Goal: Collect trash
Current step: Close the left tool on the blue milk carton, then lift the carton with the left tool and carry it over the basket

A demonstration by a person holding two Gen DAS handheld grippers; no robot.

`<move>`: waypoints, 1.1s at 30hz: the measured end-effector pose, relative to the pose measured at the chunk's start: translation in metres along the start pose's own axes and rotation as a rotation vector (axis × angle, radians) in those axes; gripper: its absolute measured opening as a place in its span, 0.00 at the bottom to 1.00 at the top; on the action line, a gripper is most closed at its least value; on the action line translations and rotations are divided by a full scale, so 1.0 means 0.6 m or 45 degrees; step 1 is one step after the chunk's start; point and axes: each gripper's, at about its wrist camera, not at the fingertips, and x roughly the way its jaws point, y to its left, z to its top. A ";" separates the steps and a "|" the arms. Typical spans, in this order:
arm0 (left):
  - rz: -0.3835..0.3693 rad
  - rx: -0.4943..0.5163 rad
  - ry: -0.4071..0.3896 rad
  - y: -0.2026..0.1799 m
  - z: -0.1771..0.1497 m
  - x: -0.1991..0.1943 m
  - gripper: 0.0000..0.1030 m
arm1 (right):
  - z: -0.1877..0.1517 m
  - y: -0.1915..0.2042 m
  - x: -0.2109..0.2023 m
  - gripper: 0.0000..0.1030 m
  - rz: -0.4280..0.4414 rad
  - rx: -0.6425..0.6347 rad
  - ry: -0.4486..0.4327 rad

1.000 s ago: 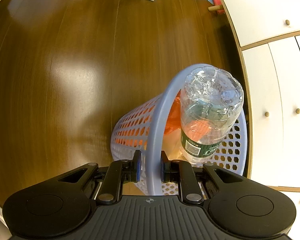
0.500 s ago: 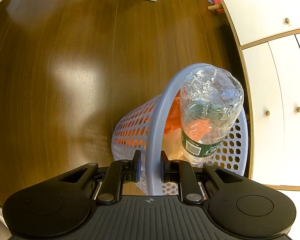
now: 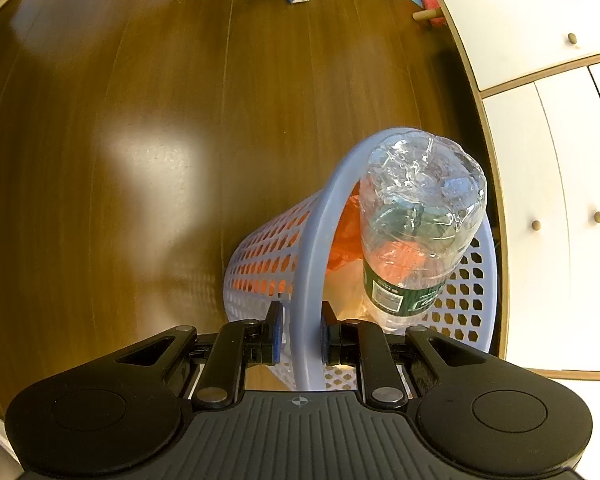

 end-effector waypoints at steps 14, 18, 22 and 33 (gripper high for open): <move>0.011 -0.024 0.042 -0.049 0.003 -0.028 0.47 | -0.001 0.004 -0.004 0.14 -0.006 0.000 -0.007; 0.014 -0.004 0.037 -0.046 0.005 -0.043 0.46 | -0.001 0.008 -0.004 0.14 -0.016 -0.018 -0.006; 0.004 0.011 0.018 -0.044 0.017 -0.063 0.46 | -0.002 0.013 -0.003 0.14 -0.020 -0.022 -0.004; -0.027 0.083 -0.127 -0.102 0.061 -0.213 0.46 | 0.003 0.022 -0.004 0.14 -0.041 -0.038 0.009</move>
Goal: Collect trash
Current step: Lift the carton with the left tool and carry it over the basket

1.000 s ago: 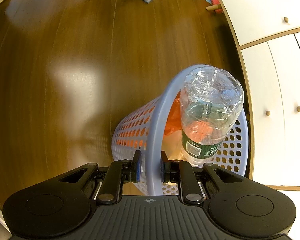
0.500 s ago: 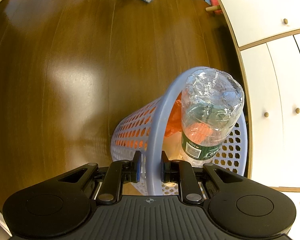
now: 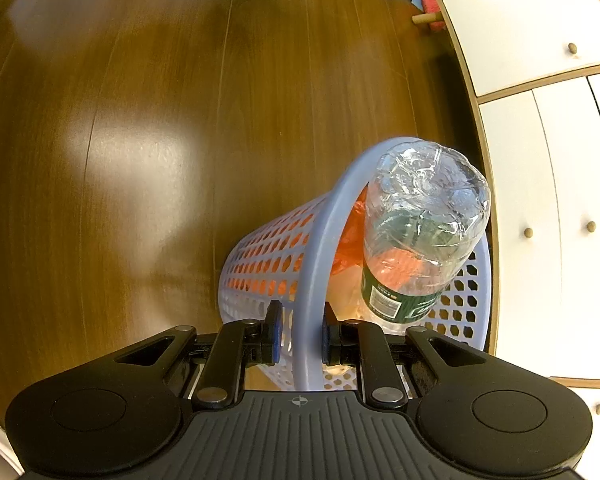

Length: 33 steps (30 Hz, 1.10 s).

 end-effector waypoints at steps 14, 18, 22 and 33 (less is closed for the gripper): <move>-0.060 0.118 -0.259 -0.111 0.131 -0.170 0.46 | -0.002 0.010 0.005 0.15 -0.026 -0.025 0.007; -0.100 0.180 -0.328 -0.156 0.182 -0.192 0.46 | -0.007 0.020 0.004 0.15 -0.045 -0.071 0.006; -0.136 0.246 -0.387 -0.200 0.236 -0.205 0.46 | -0.013 0.031 0.004 0.15 -0.062 -0.123 -0.001; -0.201 0.306 -0.459 -0.257 0.316 -0.191 0.46 | -0.025 0.039 0.006 0.15 -0.076 -0.159 -0.014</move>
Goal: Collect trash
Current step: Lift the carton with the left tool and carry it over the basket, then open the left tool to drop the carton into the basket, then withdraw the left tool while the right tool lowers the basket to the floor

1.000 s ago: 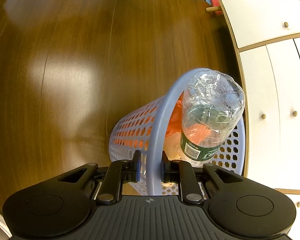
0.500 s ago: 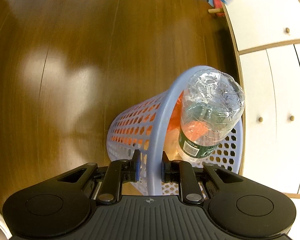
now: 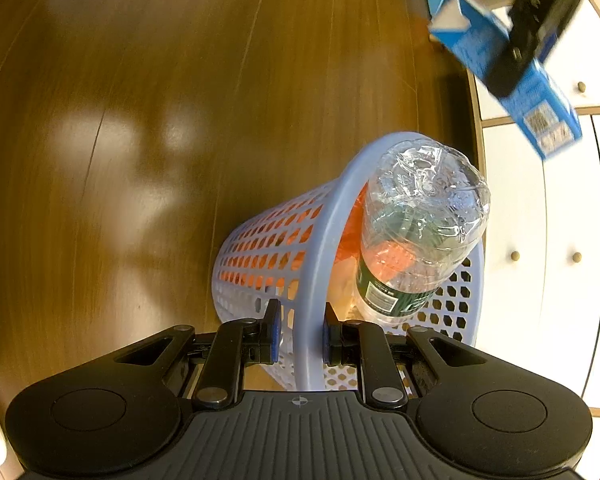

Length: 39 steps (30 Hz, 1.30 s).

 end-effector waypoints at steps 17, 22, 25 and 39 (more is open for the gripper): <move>-0.018 0.074 -0.033 -0.036 0.084 0.063 0.50 | -0.002 0.003 -0.008 0.15 -0.005 0.017 -0.016; -0.012 0.079 -0.060 -0.041 0.088 0.063 0.58 | -0.004 -0.001 -0.006 0.15 -0.001 0.027 -0.017; -0.007 0.067 -0.058 -0.035 0.084 0.061 0.58 | -0.002 -0.003 -0.007 0.15 0.002 0.030 -0.016; 0.013 0.059 -0.004 -0.018 0.046 0.043 0.58 | -0.003 -0.012 -0.005 0.15 0.011 0.072 -0.016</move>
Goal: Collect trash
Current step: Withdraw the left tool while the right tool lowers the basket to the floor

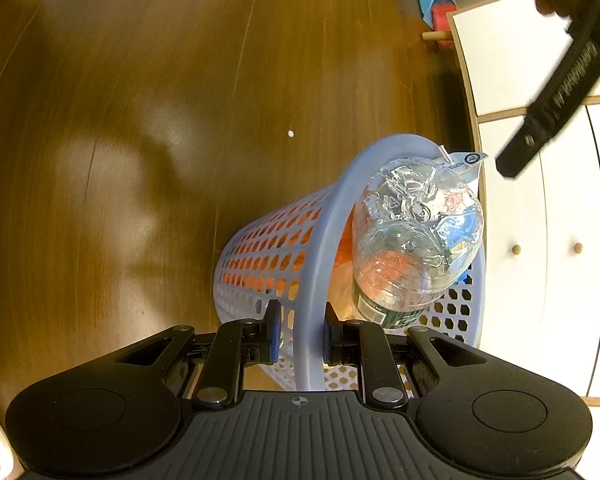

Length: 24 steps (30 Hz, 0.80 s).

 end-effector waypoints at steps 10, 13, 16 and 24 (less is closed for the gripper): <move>0.035 -0.031 0.030 0.010 -0.034 -0.028 0.58 | 0.004 -0.002 0.005 0.18 -0.025 0.013 0.005; 0.037 -0.036 0.039 0.008 -0.040 -0.037 0.59 | 0.005 0.003 0.008 0.18 -0.040 -0.004 0.006; 0.045 -0.034 0.045 0.007 -0.046 -0.048 0.59 | 0.007 0.005 0.005 0.18 -0.043 0.007 0.007; 0.041 -0.049 0.049 -0.001 -0.058 -0.072 0.63 | 0.007 -0.012 -0.014 0.19 -0.011 0.120 -0.026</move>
